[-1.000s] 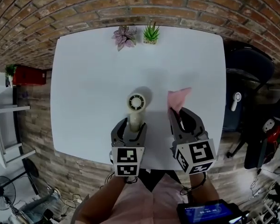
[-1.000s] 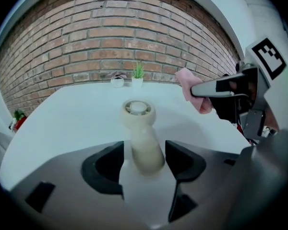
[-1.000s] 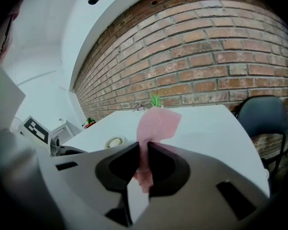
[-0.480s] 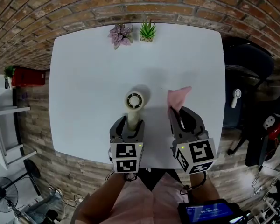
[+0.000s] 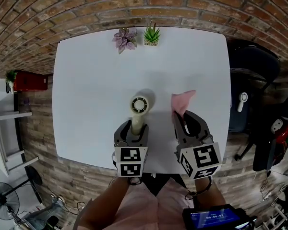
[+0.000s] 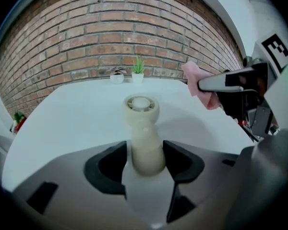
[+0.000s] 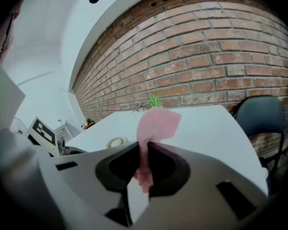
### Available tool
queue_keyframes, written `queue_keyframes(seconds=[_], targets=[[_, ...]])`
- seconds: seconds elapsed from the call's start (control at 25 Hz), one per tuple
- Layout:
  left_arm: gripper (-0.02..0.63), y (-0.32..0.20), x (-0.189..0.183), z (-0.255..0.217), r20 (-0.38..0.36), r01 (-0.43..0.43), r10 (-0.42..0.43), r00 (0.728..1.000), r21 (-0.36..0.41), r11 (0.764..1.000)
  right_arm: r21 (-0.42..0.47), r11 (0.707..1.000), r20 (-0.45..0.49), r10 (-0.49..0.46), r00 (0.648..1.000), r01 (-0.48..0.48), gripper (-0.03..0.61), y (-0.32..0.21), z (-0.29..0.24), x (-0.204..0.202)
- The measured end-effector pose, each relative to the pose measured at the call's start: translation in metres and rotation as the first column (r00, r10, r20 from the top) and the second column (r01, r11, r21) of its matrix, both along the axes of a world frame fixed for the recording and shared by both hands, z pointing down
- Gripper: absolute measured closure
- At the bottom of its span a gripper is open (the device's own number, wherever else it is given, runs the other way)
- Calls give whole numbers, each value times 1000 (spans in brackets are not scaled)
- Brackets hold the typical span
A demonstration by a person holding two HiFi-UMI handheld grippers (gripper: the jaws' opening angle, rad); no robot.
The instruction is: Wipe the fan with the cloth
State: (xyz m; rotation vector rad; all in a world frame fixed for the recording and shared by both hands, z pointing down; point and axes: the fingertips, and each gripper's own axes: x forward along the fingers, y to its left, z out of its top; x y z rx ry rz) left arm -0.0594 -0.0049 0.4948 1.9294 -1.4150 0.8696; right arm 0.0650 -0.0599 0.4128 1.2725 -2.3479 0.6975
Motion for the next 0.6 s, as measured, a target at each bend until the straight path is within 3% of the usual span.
queue_keyframes(seconds=[0.08,0.36,0.6], targets=[[408,0,-1,0,3,-6,6,1000,6,1000,7,1000,1,-2,1000,2,532,0,-3,-1],[413,1,-1,-1,3,-54,53,999,13,998,22,1000,0,-4,1000,4,532,0,-11,-6],[414,5,5,-6,-51,-101,102,994,8,995,15,1000,-2,-19,1000,19,532,2,-10,-12]])
